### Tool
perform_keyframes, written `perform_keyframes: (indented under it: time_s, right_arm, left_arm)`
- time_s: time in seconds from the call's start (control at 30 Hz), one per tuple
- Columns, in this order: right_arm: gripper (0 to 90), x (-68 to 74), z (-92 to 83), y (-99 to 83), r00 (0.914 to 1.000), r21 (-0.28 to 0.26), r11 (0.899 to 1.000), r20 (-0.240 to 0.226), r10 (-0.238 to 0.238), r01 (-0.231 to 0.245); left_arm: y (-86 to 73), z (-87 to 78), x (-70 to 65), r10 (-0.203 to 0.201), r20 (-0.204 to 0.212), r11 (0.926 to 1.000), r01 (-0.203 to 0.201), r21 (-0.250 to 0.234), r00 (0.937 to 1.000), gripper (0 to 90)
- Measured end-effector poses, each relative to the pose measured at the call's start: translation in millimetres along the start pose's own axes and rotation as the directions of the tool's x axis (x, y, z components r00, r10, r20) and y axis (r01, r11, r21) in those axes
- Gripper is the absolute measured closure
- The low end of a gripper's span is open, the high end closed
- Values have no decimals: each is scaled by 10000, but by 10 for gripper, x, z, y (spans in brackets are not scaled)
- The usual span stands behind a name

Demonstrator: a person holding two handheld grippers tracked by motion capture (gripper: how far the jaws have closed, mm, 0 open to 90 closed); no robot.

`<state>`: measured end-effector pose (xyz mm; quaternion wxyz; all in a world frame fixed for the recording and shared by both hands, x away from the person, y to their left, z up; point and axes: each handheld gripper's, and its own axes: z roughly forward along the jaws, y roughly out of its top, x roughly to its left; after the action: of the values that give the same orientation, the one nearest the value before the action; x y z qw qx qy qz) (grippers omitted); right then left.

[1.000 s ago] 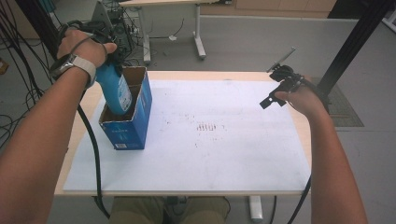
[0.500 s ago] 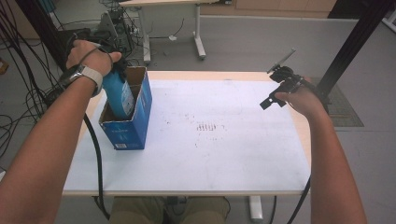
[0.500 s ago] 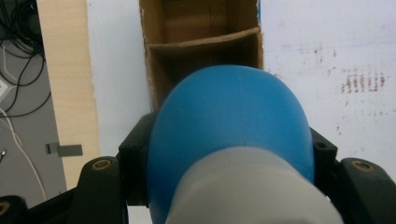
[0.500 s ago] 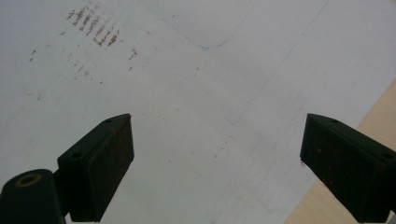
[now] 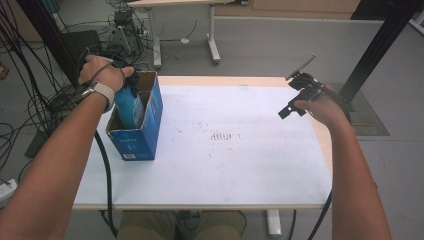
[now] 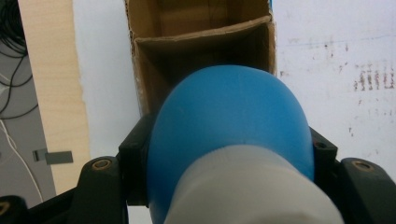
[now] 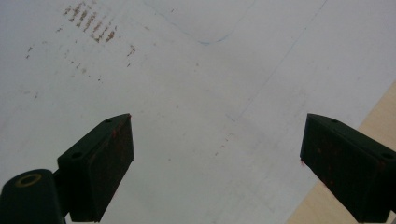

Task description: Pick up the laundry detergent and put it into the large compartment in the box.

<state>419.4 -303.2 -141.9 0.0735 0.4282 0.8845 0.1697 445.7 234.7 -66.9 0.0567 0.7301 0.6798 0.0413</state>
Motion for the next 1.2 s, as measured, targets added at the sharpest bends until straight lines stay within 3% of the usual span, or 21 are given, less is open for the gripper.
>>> perform_keyframes:
  time_s: [0.67, 1.2]
  right_arm:
    - [95, -12, 72, -24, 9999, 30, 10000, -86, 84, -84]
    - [95, -4, 111, -21, 9998, 86, 9999, -123, 138, -137]
  left_arm:
    - [-6, 359, 40, 113, 54, 9999, -113, 36, 9999, 377]
    - [-15, 554, 23, 305, 22, 9994, -305, 169, 9995, 377]
